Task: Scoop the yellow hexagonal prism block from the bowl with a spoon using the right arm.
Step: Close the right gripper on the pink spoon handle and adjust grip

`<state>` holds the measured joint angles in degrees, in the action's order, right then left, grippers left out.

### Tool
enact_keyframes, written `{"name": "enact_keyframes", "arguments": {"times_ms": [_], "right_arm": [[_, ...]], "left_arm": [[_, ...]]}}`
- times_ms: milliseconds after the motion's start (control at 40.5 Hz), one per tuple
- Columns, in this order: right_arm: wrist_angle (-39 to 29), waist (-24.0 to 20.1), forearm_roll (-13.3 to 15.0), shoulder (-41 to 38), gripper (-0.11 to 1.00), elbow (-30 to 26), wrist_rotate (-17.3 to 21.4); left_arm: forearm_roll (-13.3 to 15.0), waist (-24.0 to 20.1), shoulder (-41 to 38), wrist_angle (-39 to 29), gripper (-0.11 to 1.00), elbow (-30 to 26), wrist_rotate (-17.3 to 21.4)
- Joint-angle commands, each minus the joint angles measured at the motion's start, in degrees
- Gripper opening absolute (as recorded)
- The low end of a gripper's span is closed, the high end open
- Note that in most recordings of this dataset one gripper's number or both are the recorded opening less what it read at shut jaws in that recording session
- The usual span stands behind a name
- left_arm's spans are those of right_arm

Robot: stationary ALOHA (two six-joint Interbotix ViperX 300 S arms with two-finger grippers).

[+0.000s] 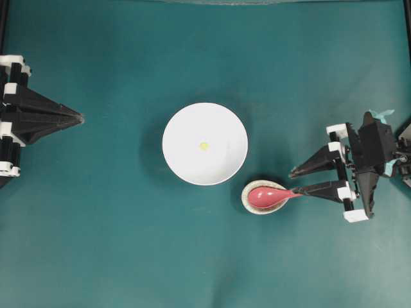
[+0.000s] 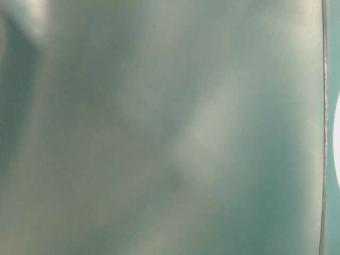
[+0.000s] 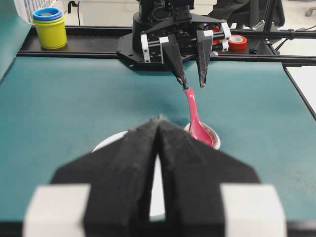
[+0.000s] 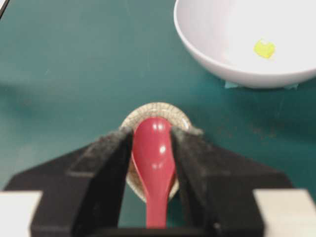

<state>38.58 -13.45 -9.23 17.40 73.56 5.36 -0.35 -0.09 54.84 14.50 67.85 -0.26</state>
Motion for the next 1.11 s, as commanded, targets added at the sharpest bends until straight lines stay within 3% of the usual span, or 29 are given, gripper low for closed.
{"name": "enact_keyframes", "arguments": {"times_ms": [0, 346, 568, 1087], "right_arm": [[2.99, -1.05, -1.14, -1.32, 0.44, 0.18, -0.09], [8.7, -3.52, -4.75, -9.32, 0.44, 1.49, 1.58], [11.78, -4.39, -4.75, -13.1, 0.44, 1.49, 2.55], [11.69, -4.48, -4.66, -16.96, 0.44, 1.41, 2.64]], "left_arm": [[-0.18, -0.09, -0.44, 0.26, -0.01, -1.32, -0.09], [-0.18, -0.09, -0.44, 0.26, -0.01, -1.41, -0.09], [-0.18, -0.18, -0.35, 0.26, -0.01, -1.41, -0.09], [-0.18, -0.09, -0.44, 0.26, -0.01, -1.41, -0.09]]}}
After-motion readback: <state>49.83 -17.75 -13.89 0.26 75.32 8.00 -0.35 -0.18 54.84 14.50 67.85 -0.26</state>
